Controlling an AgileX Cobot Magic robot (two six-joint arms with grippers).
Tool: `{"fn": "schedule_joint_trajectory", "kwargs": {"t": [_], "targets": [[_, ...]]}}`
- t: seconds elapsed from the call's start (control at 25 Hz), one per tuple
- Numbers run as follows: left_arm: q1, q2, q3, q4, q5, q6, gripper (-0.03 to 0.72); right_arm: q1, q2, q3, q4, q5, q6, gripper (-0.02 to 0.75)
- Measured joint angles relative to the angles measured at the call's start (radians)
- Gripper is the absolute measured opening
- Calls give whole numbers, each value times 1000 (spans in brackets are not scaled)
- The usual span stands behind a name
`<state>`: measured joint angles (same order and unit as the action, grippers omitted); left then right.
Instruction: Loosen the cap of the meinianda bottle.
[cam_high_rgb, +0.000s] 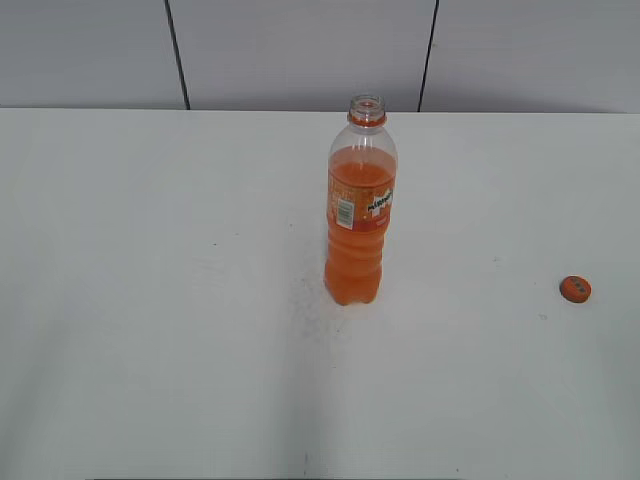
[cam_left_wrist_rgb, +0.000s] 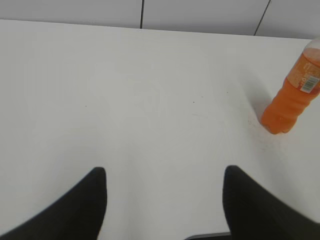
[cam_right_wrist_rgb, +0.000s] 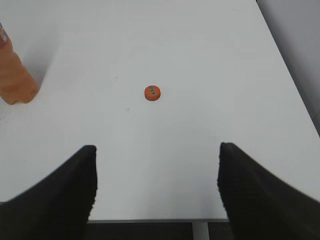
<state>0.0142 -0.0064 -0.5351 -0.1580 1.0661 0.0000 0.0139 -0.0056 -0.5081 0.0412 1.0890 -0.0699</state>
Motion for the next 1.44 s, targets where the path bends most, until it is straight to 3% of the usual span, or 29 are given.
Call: {"fn": "schedule_joint_trajectory", "kwargs": {"t": [1.44], "targets": [[-2,0,0,46,-3,0,436,0,-1,0,-19,0,3,561]]}}
